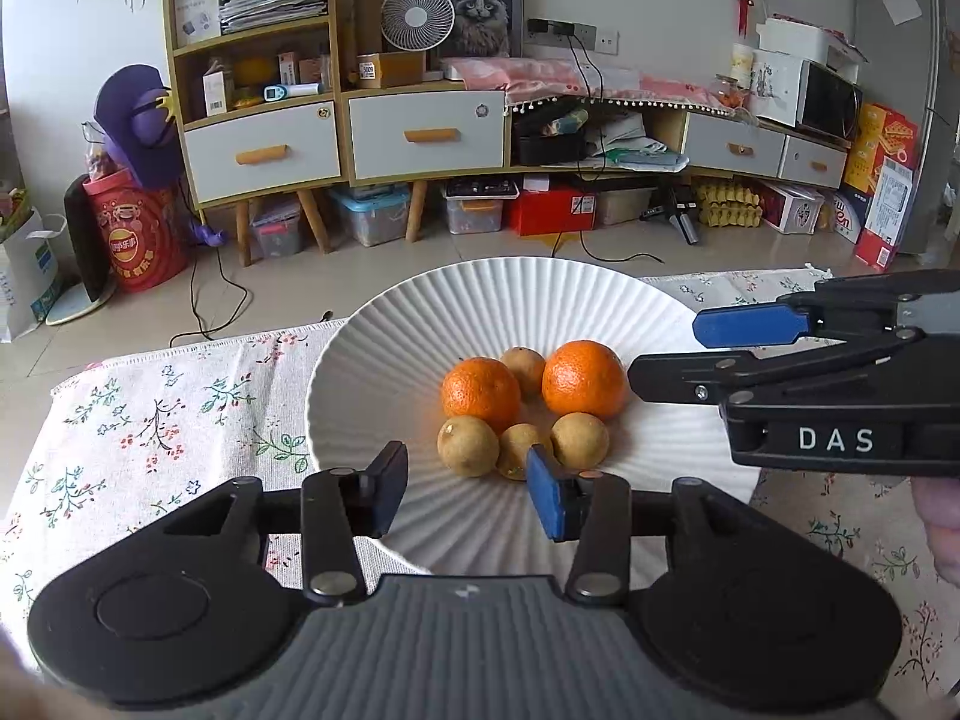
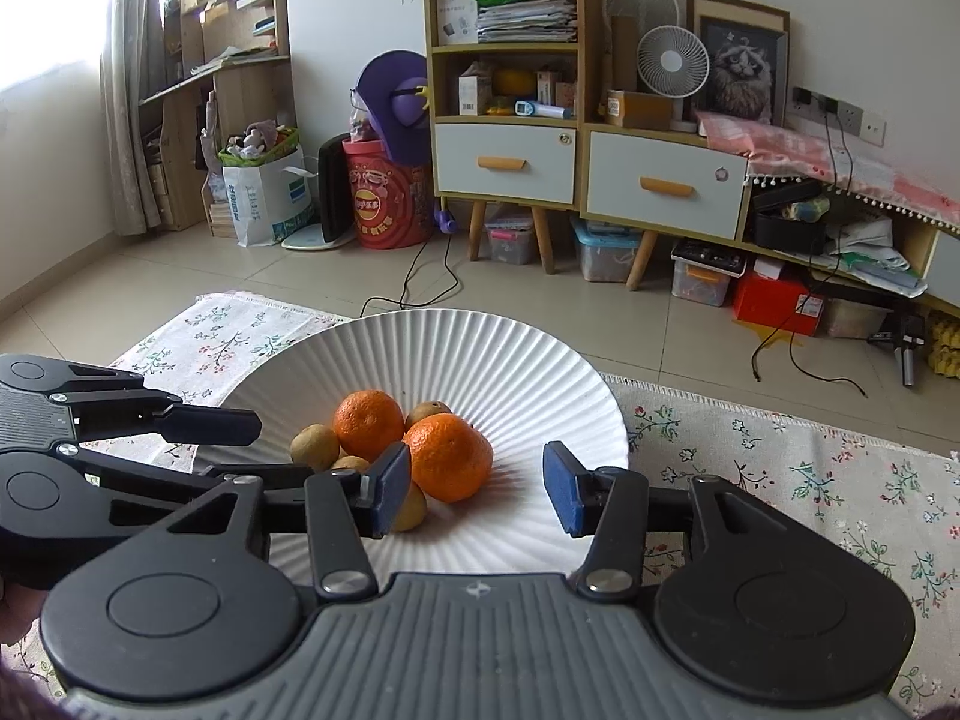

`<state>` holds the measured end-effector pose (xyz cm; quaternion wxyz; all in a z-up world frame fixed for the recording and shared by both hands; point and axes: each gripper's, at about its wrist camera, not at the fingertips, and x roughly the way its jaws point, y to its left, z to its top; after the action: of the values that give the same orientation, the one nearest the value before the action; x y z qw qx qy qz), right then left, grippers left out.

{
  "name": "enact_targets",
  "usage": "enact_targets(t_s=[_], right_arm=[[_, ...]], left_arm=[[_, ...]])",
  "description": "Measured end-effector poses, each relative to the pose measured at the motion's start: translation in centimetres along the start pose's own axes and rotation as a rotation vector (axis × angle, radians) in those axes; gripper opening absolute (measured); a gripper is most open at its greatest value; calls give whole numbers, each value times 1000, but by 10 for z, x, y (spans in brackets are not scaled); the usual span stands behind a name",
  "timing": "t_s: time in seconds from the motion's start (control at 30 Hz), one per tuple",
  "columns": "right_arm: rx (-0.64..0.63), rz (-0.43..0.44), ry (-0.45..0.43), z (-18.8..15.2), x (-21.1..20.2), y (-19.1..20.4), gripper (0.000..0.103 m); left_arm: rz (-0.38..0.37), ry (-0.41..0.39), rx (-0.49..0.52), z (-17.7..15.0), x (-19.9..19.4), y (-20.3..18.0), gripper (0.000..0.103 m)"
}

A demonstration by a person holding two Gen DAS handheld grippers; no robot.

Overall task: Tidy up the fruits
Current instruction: 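Withdraw both open tools from the bowl back toward the tomatoes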

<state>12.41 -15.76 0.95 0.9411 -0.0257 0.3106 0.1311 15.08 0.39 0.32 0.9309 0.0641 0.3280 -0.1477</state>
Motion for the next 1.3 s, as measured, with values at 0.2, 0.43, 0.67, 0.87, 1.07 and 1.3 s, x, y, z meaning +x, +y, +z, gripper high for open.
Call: enact_targets(t_s=[0.2,0.43,0.67,0.87,1.07,1.3], right_arm=[[20,-16,-3,-3,-14,0,53],[39,-15,-5,-10,-34,2,68],[69,-18,12,-18,-50,4,79],[85,-13,35,-27,-60,7,89],[103,-14,41,-32,-72,11,99],[110,-22,44,-40,-79,18,102]], left_arm=[[7,0,3,-2,-17,0,45],[17,19,12,-9,-36,-2,53],[12,38,12,-17,-50,-4,65],[13,51,10,-25,-61,-6,84],[21,57,-4,-32,-73,-7,95],[29,108,-18,-43,-83,-7,95]])
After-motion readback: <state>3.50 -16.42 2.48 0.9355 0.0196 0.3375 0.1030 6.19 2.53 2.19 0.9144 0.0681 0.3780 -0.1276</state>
